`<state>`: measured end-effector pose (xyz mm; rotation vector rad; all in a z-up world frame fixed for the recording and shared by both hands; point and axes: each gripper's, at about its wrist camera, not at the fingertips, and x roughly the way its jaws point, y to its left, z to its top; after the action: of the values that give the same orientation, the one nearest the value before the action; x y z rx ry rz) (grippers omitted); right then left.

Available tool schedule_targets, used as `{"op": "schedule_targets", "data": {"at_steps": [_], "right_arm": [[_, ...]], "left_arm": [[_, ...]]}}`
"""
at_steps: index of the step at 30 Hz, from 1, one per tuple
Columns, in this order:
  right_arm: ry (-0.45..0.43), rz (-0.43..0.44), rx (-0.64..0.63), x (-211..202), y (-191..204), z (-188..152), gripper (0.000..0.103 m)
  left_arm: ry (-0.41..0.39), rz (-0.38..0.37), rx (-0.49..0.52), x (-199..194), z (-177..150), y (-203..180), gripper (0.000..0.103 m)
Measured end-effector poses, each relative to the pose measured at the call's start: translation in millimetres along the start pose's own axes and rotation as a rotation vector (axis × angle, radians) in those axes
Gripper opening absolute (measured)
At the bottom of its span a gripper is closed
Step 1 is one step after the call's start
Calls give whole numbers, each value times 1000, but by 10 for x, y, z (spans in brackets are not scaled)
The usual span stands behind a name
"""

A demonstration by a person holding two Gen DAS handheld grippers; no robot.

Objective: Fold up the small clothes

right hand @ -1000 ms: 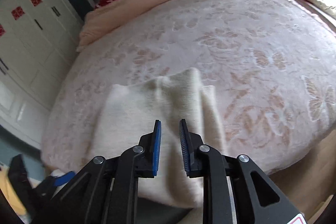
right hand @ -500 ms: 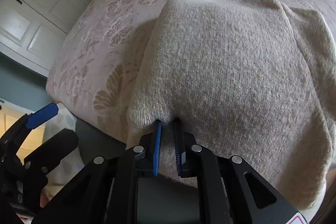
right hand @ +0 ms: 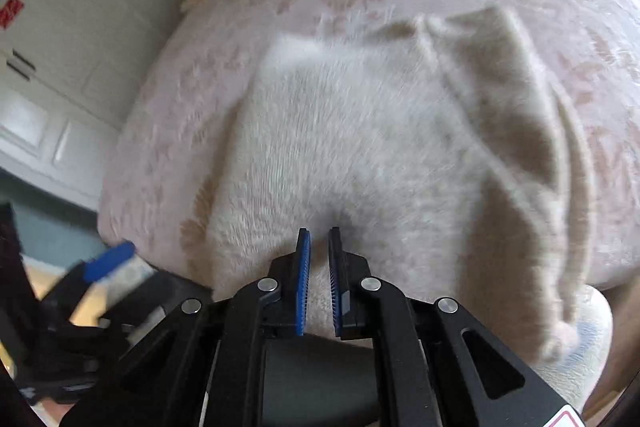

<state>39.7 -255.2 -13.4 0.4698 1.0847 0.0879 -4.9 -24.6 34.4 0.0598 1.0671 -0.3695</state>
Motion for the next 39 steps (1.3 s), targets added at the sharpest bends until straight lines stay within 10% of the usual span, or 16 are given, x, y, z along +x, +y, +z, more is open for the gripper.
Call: {"op": "schedule_targets", "data": {"at_steps": [7, 19, 23, 27, 32, 37, 39], "right_arm": [[-86, -194, 146, -315, -809, 141, 32], [-105, 2, 196, -298, -975, 187, 40], [-77, -52, 168, -150, -995, 197, 50], [-92, -38, 203, -61, -1090, 114, 8], [-144, -46, 179, -166, -1134, 130, 7], [-99, -14, 228, -41, -1272, 128, 17], [-159, -61, 233, -189, -1252, 123, 40]], "left_arm": [[14, -56, 0, 104, 159, -180, 93], [17, -118, 3, 273, 450, -551, 93], [24, -122, 5, 354, 516, -633, 93], [41, -122, -11, 430, 536, -632, 93], [30, -118, -13, 445, 540, -593, 94], [100, -138, -93, 677, 514, -450, 94], [100, -142, -115, 691, 507, -368, 94]]}}
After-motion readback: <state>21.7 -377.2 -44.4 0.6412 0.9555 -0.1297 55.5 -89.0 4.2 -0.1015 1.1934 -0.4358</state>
